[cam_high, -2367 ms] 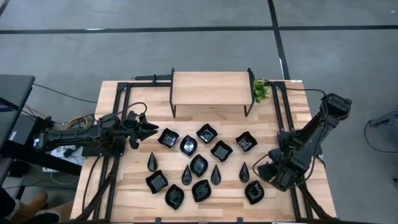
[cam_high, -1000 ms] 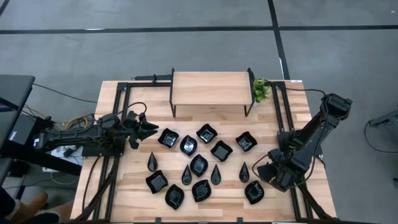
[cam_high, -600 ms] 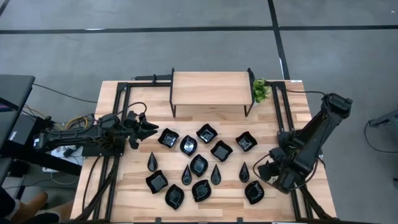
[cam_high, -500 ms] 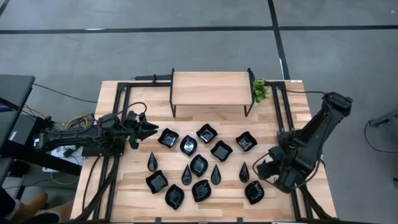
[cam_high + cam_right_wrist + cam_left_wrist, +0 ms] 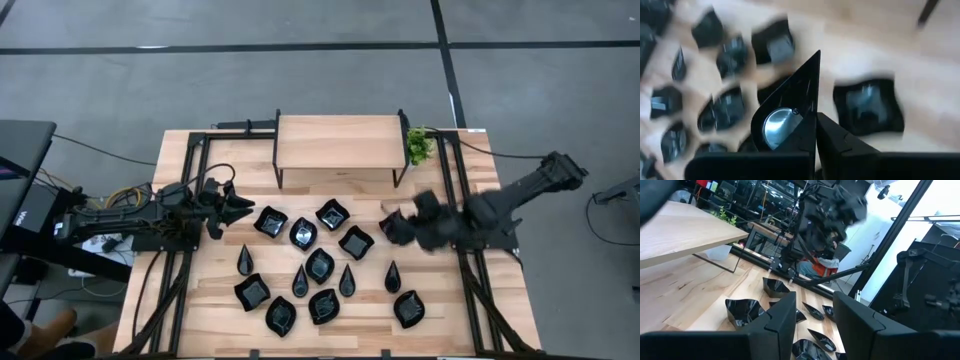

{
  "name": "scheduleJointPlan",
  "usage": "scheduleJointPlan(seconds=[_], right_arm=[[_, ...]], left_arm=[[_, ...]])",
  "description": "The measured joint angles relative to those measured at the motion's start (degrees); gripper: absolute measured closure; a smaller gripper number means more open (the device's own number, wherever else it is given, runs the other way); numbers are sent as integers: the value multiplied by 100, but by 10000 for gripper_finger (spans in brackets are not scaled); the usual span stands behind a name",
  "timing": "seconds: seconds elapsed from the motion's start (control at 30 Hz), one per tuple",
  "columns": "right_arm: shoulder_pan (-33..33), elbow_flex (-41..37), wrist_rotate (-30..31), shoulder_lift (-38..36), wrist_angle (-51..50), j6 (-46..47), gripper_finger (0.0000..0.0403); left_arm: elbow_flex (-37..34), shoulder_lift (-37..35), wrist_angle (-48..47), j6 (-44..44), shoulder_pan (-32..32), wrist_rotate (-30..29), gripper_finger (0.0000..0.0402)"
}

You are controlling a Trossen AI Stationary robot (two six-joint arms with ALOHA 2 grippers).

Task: Pick & Place Mini shaped plates
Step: Put the black drop shaped plate on the shelf

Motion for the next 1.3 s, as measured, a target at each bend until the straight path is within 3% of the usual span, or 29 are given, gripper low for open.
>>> scheduleJointPlan(seconds=[0.3, 0.57, 0.77, 1.3], right_arm=[[-2710, 1113, -637, 146, 44, -3379, 403], [-4576, 1754, -1572, 586, 451, -5758, 403], [-5402, 1905, -2344, 1025, 643, -6629, 403], [-7050, 2509, -4191, 2651, 437, -7489, 403]], left_arm=[[1, 2, 25, 4, 0, 0, 270], [0, 2, 66, 6, -1, 2, 270], [0, 2, 81, 5, 0, 2, 270], [0, 2, 121, 0, 0, 0, 270]])
